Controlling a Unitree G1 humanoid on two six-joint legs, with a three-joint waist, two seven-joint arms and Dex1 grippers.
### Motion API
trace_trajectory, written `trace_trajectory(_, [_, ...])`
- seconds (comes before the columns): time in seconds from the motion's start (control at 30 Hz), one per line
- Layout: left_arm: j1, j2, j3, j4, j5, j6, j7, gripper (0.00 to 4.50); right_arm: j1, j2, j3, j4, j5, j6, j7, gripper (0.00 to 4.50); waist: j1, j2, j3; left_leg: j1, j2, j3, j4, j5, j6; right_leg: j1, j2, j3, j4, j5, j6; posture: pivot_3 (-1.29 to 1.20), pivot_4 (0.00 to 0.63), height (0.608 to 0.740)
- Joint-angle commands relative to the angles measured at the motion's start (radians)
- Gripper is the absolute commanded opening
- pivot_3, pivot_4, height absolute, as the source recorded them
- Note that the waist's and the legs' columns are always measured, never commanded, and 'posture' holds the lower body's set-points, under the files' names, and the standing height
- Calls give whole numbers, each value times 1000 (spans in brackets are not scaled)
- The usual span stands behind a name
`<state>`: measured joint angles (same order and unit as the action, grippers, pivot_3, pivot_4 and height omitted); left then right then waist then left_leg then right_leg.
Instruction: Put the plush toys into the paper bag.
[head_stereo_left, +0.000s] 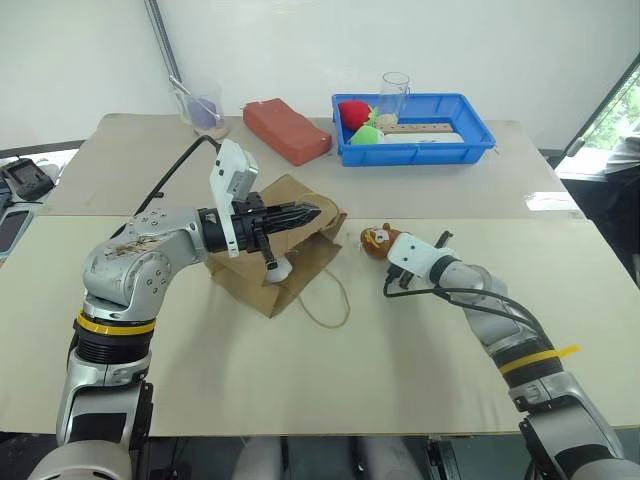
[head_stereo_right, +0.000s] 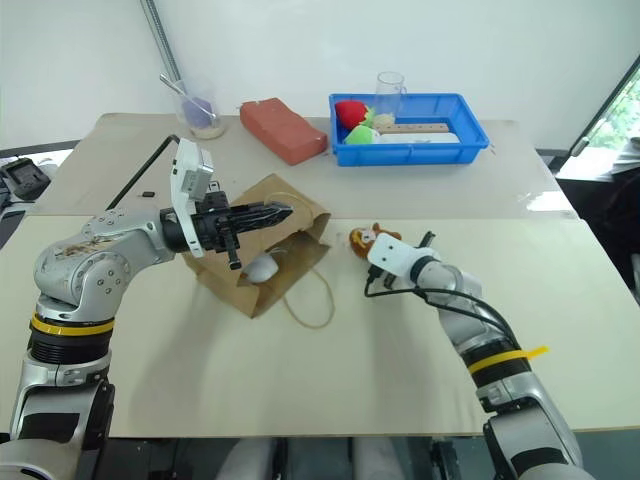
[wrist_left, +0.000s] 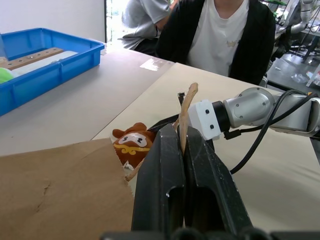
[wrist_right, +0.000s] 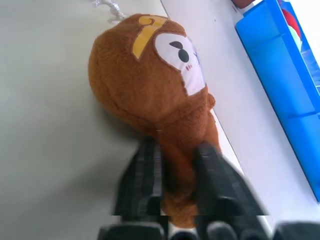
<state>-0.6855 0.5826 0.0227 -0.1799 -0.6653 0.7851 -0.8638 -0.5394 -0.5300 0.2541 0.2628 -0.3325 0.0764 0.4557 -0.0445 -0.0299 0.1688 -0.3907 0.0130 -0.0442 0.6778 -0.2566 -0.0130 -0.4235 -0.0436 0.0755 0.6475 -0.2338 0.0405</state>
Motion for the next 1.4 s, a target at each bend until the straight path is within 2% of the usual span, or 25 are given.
trace_trajectory(0.03, [-11, 6, 24, -17, -4, -17, 0, 0, 29, -26, -48, -136, 44, -1, 47, 20, 0, 0, 0, 0, 0, 0, 0, 0, 0, 0, 0, 0, 0, 0, 0, 0, 150, 740])
trace_trajectory(0.2, [-30, 0, 28, -7, -9, -15, 3, 0, 108, -5, -15, -474, 120, 137, 194, 20, -3, 0, 0, 0, 0, 0, 0, 0, 0, 0, 0, 0, 0, 0, 0, 0, 150, 740])
trace_trajectory(0.37, [-35, -6, 20, -14, -12, -12, 2, 0, 113, 73, 50, -596, 101, 268, 204, 20, -1, 0, 0, 1, 1, -1, 0, 0, 0, 1, 1, -1, 1, 0, 0, 0, 150, 740])
trace_trajectory(0.53, [-36, -4, 21, -26, -22, -1, 0, 0, 69, 204, 109, -510, 65, 328, 117, 20, 1, 0, 0, 1, 0, -1, 1, 0, 0, 1, 1, -2, 1, 0, 0, 0, 150, 740])
trace_trajectory(0.73, [-30, 0, 17, -42, -33, 12, -8, 0, -9, 356, 105, -349, 72, 358, 11, 20, -1, 0, 0, 0, 0, -1, 1, 0, -1, 0, 0, -2, 1, 0, 0, 0, 150, 740])
trace_trajectory(1.0, [-26, -2, 16, -52, -42, 23, -5, 0, -93, 469, 93, -146, 87, 298, -90, 20, -1, 0, 0, 0, 0, -2, 0, 0, -1, -1, 0, -2, 1, 0, -1, 0, 150, 740])
trace_trajectory(1.07, [-26, -3, 16, -52, -43, 24, -1, 0, -97, 480, 85, -121, 94, 284, -107, 845, -1, 0, 0, 0, 0, -3, 0, 0, -1, -1, 0, -3, 1, 0, -1, 0, 150, 740])
trace_trajectory(1.1, [-25, -3, 17, -54, -43, 25, 2, 0, -94, 485, 78, -119, 103, 278, -110, 1072, -1, 0, 0, 0, 0, -3, 0, 0, -1, -1, 0, -3, 1, 0, -1, 0, 150, 740])
trace_trajectory(1.2, [-23, -7, 20, -51, -42, 25, 13, 0, -77, 480, 74, -136, 110, 275, -104, 2120, -1, 0, 0, 0, 0, -3, 0, 0, -1, -1, 0, -3, 1, 0, -1, 0, 150, 740])
trace_trajectory(1.4, [-14, -9, 21, -49, -39, 20, 29, 0, -12, 431, 83, -259, 120, 311, -57, 4192, -1, 0, 0, 0, 0, -3, -1, 0, -1, -1, 0, -3, 1, 0, -1, 0, 150, 740])
